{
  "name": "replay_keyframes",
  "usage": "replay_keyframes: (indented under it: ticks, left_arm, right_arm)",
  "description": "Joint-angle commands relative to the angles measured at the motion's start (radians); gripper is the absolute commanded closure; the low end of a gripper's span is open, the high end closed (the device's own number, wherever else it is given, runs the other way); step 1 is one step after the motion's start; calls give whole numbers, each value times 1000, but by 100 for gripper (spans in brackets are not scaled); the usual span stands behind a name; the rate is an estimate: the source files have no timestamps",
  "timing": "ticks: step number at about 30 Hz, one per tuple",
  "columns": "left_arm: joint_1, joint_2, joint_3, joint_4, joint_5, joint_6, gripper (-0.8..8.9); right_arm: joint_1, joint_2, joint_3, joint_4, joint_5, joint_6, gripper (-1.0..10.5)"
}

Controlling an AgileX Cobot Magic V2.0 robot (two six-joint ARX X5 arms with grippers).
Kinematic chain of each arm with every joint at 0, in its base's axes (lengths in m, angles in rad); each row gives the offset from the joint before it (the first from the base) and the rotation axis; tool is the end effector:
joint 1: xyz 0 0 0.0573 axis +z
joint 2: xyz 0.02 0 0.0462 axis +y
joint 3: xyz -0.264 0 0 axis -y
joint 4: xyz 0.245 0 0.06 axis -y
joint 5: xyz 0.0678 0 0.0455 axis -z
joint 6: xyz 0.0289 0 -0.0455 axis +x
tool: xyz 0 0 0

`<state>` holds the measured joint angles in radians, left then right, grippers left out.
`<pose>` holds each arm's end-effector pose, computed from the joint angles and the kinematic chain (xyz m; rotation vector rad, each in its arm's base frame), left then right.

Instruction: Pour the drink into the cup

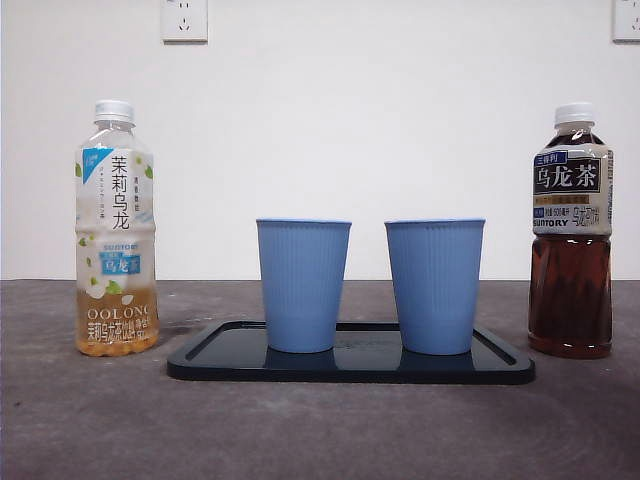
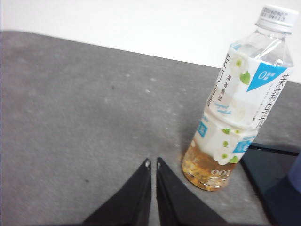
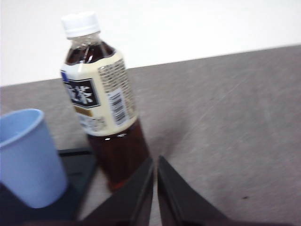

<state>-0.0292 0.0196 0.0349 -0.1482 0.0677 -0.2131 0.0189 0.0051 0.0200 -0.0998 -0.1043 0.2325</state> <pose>0.0958 -0.0048 0.1596 -0.2152 0.1427 -0.0822 0.0962 0.0048 0.1603 0.2357 0.0988 0.1127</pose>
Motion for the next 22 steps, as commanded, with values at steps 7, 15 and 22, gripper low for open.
replay_keyframes:
  ticks: [7,15,22]
  left_arm:
    - [-35,147,193,11,1,-147,797]
    - [-45,407,463,-95,126,-105,797]
    - [-69,590,638,-204,319,20,798]
  right_arm:
    - [6,95,180,-57,-16,179,935]
    - [6,297,417,-212,-183,144,935]
    - [6,496,606,-417,-342,-30,935]
